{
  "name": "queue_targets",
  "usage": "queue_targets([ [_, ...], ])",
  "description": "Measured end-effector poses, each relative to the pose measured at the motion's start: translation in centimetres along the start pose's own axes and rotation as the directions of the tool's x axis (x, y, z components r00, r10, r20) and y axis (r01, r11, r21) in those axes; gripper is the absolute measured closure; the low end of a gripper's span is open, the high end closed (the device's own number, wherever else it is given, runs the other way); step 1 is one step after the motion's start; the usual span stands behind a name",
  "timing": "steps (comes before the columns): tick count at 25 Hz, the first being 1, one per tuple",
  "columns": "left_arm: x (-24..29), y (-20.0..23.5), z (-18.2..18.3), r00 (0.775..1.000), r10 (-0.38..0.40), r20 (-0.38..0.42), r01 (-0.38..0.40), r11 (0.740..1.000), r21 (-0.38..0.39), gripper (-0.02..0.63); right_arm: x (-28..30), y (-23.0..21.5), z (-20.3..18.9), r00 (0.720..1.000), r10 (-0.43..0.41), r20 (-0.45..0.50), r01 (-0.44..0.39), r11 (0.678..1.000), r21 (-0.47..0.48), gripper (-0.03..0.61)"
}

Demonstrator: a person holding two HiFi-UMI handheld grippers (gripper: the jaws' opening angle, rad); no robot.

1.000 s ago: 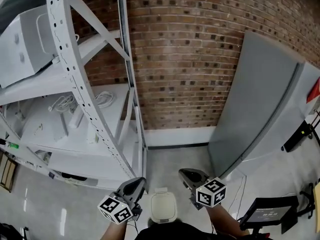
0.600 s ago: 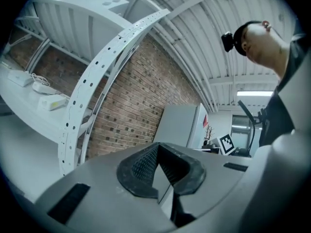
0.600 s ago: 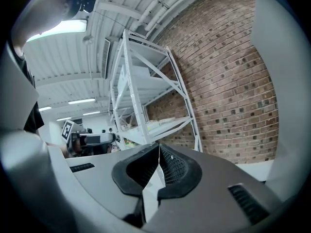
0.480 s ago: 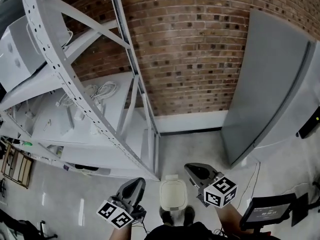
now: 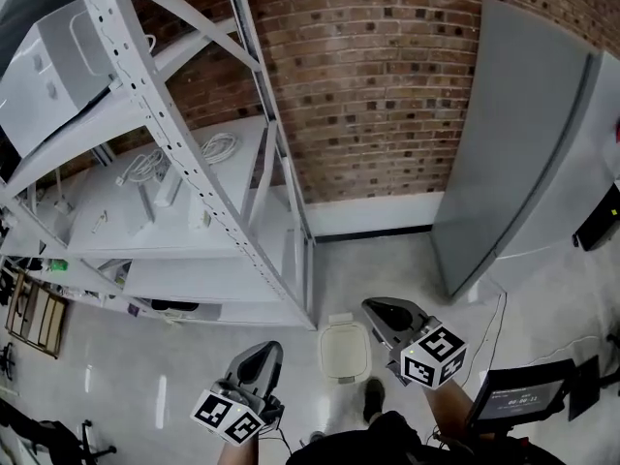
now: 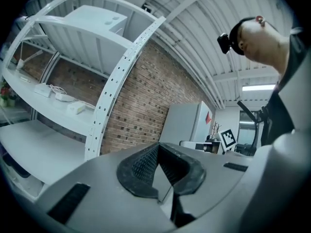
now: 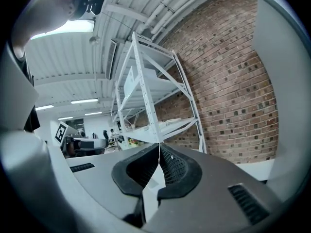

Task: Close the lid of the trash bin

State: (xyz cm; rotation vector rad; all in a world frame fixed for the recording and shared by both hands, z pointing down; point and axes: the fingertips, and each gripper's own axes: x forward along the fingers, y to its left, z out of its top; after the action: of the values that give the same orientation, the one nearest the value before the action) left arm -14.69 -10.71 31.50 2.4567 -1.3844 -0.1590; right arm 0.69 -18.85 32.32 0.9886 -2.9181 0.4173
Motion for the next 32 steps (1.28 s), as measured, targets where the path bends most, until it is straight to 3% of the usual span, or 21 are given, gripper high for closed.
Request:
queue_targets([
  [7, -10.5, -0.3, -1.1, 0.999, -0.037, 0.013, 0.037, 0.998, 0.057, 0.615, -2.3, 9.4, -2.4, 0.998, -0.068, -0.017, 0.068, 0.998, -0.009, 0.569],
  [13, -16.2, -2.1, -2.9, 0.992, -0.124, 0.013, 0.124, 0.992, 0.009, 0.615, -6.4, 15.7, -4.1, 0.987, -0.16, -0.03, 0.159, 0.987, -0.008, 0.569],
  [18, -19.8, -4.4, -2.4, 0.99, -0.138, 0.028, 0.138, 0.99, -0.009, 0.615, -9.9, 20.1, -3.9, 0.984, -0.176, -0.02, 0.175, 0.984, -0.025, 0.569],
  [25, -22.8, -9.9, -3.6, 0.994, -0.108, 0.021, 0.108, 0.994, -0.01, 0.615, -16.1, 23.3, -4.4, 0.989, -0.147, 0.029, 0.148, 0.989, -0.027, 0.57],
  [32, -25.6, -20.1, -8.2, 0.998, -0.057, -0.038, 0.055, 0.997, -0.053, 0.615, -27.4, 24.5, -8.1, 0.994, -0.103, 0.021, 0.103, 0.995, -0.001, 0.569],
])
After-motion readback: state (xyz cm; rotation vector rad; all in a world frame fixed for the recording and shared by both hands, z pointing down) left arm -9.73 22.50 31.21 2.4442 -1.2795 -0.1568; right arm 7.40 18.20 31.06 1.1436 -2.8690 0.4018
